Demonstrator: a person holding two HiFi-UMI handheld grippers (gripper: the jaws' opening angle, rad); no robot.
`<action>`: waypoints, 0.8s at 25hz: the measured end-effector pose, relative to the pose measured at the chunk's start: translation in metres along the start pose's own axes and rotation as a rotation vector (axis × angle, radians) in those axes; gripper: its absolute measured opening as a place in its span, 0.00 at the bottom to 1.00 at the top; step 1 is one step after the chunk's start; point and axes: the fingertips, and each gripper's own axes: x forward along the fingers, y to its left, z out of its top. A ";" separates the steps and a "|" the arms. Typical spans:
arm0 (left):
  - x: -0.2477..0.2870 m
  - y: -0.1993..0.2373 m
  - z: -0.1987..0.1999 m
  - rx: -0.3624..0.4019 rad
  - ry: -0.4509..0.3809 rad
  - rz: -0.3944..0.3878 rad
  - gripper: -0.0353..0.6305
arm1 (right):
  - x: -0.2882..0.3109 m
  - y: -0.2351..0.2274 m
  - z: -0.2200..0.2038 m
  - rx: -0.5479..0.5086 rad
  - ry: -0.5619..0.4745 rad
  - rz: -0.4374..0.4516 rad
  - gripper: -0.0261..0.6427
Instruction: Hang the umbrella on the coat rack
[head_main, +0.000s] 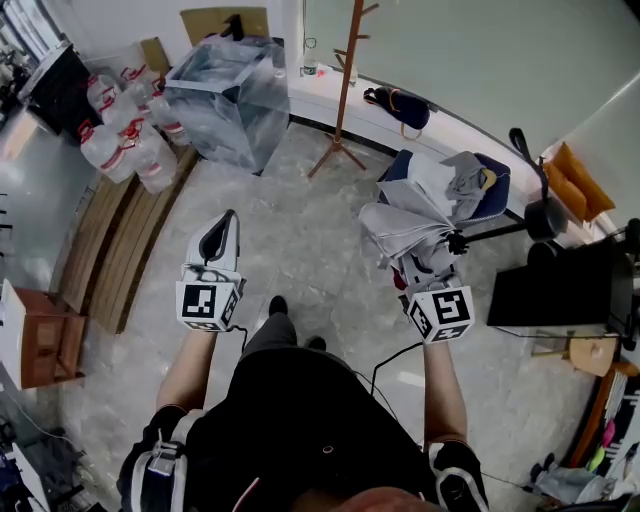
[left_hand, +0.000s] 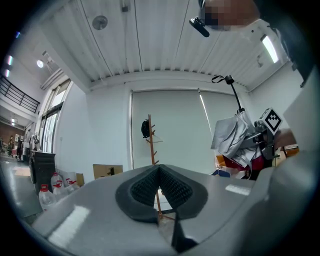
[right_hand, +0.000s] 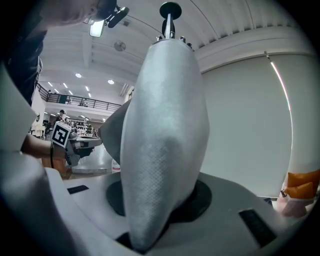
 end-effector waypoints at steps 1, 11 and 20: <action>0.007 0.004 0.001 0.001 -0.002 -0.001 0.06 | 0.007 -0.002 0.002 -0.002 0.003 0.001 0.18; 0.107 0.078 -0.010 -0.026 -0.024 -0.066 0.06 | 0.128 -0.027 0.023 -0.016 0.000 -0.046 0.18; 0.196 0.153 -0.014 -0.007 -0.020 -0.113 0.06 | 0.241 -0.070 0.020 0.028 0.047 -0.133 0.18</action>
